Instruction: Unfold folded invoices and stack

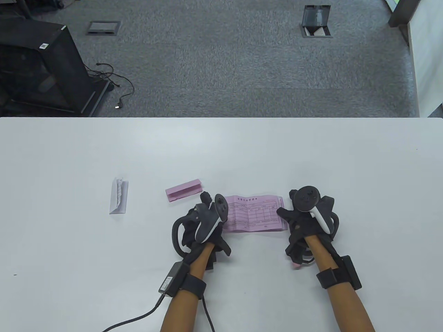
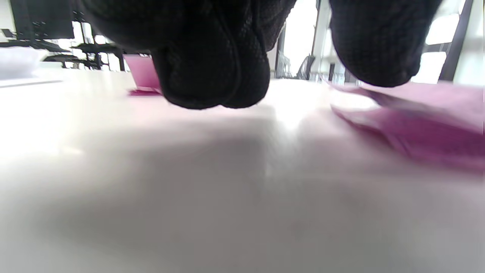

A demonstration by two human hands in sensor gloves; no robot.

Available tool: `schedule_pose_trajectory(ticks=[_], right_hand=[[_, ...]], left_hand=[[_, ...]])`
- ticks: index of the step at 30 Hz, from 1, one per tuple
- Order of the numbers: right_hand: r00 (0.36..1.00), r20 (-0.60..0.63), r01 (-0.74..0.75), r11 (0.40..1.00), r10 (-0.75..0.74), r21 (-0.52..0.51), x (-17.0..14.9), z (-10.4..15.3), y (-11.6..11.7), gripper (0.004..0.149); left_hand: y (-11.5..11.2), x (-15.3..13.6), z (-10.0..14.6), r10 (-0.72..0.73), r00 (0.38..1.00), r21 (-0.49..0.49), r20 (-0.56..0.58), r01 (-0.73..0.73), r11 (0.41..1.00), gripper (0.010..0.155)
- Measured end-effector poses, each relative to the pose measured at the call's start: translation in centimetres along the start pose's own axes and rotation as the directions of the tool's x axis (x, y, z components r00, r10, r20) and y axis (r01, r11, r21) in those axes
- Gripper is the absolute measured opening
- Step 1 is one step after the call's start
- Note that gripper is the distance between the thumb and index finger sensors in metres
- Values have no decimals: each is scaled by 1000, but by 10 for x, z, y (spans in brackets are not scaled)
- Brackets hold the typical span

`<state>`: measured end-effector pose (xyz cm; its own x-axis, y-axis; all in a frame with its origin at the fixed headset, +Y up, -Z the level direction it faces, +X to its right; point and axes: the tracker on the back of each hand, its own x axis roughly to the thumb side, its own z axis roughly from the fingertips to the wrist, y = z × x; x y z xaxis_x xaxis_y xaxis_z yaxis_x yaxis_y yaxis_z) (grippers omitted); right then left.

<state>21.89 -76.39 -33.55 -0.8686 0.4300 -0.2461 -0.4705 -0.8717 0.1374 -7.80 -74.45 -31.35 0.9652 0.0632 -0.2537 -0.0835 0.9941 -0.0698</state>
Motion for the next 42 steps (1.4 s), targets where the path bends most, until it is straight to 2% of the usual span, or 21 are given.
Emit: schedule_pose_trajectory(ticks=[3,6,11,13,17,21,24,28,31,35,38,42], right_hand=[[999,39,13,999,-11,-52,-5,11,-13,77],[996,89,10,997,-3,-81,-12,25,-25,76],[986,165,37,996,-22,-86,-25,45,-28,75],[981,192,33,996,-17,-83,-29,52,-25,75],[976,216,20,999,-9,-49,-33,59,-15,74],[971,240,7,999,1,-32,-31,63,-14,74],[968,250,19,999,-12,-26,-28,65,-15,74],[965,259,41,999,-35,-17,-25,67,-15,74],[960,272,71,997,-66,-8,-20,71,-15,73],[924,290,226,968,-249,110,-7,81,-13,72],[891,308,291,939,-335,182,5,91,-10,74],[853,334,329,910,-401,252,18,104,-4,79]], left_hand=[[16,-22,-2,98,991,39,-86,-95,995,84],[23,-42,-13,100,985,27,-141,-97,995,83],[15,-58,-36,20,985,-31,-173,-26,999,85],[10,-60,-48,9,982,-90,-191,-26,996,85],[3,-60,-68,-2,983,-126,-184,-21,992,81],[-3,-61,-83,-26,983,-115,-181,5,993,66],[-3,-65,-84,-18,981,-16,-191,16,1000,43],[3,-72,-71,-12,988,74,-156,24,997,41],[12,-82,-53,128,986,154,-105,-111,982,42],[26,-87,-18,288,957,210,33,-288,934,43],[34,-78,11,388,914,210,119,-405,890,43],[41,-52,51,387,890,193,240,-434,880,43]])
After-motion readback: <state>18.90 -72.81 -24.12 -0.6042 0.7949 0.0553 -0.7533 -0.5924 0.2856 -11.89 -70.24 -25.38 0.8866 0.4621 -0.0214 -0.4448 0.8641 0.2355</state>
